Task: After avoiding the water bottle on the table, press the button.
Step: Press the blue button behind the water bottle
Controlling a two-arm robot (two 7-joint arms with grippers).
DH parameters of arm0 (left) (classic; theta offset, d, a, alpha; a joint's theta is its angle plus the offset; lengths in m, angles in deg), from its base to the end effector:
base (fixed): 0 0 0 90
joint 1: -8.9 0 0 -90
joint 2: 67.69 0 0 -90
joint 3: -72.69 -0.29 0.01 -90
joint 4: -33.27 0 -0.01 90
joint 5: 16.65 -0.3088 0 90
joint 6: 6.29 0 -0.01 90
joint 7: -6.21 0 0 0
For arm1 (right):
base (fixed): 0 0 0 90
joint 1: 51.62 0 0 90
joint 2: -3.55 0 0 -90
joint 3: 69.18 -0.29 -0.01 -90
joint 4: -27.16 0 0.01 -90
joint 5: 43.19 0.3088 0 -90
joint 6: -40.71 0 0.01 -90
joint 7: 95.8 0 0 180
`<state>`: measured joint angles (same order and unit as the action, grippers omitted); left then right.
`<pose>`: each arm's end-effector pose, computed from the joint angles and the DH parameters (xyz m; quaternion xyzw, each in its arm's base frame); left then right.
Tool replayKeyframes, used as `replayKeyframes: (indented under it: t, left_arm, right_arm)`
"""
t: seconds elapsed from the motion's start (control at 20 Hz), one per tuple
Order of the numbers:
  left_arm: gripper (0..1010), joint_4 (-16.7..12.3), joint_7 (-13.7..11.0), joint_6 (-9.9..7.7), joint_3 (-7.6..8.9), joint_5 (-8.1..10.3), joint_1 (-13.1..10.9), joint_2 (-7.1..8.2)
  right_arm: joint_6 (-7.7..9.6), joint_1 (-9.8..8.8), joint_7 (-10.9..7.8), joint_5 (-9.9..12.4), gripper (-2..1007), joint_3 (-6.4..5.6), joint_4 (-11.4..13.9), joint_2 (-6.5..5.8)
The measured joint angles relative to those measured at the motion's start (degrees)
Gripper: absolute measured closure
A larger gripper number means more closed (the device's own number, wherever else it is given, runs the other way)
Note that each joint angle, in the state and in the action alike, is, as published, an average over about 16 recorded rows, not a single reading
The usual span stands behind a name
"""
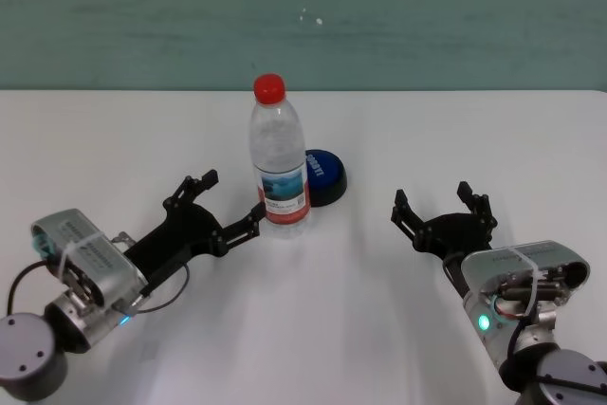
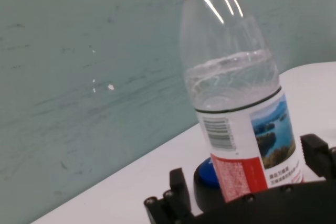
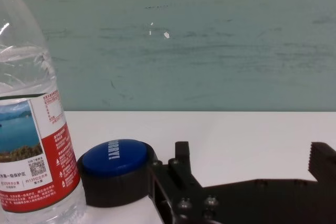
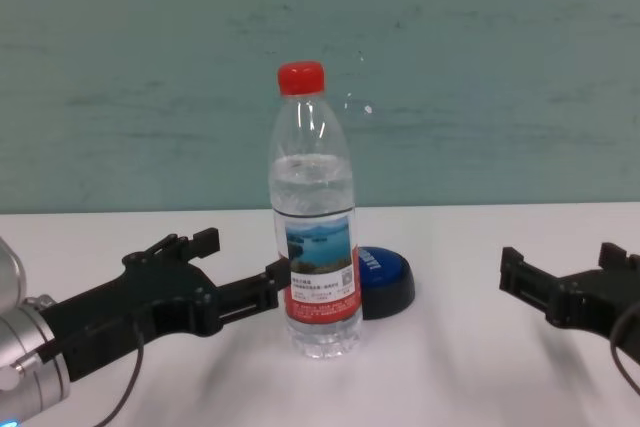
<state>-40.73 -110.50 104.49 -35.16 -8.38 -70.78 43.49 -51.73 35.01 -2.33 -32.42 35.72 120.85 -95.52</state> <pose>0.3646 0.0494 -0.3327 0.0532 -0.1434 0.4078 0.9002 0.3002 0.0394 -0.3070 0.0183 0.0179 -0.6311 0.7753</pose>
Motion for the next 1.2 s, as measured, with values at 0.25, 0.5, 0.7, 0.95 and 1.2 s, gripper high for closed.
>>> replayKeyframes:
  t: [0.25, 0.5, 0.7, 0.95, 1.2]
  left_arm:
    - [10, -0.4, 0.0, -0.07, -0.04, -0.04, -0.2, 0.11]
    - [10, -2.6, 0.3, -0.57, -0.09, -0.38, -1.2, 0.61]
    - [10, -5.7, 1.0, -1.27, 0.09, -0.87, -3.0, 1.40]
    - [10, -10.6, 2.1, -2.20, 0.95, -1.38, -6.4, 2.79]
    - [10, -15.1, 2.9, -2.74, 2.56, -1.23, -10.5, 4.43]
  right_arm:
    - [0.00, 0.00, 0.00, 0.0, 1, 0.00, 0.0, 0.00]
    - [0.00, 0.00, 0.00, 0.0, 1, 0.00, 0.0, 0.00]
    - [0.00, 0.00, 0.00, 0.0, 1, 0.00, 0.0, 0.00]
    - [0.00, 0.00, 0.00, 0.0, 1, 0.00, 0.0, 0.00]
    - [0.00, 0.00, 0.00, 0.0, 1, 0.00, 0.0, 0.00]
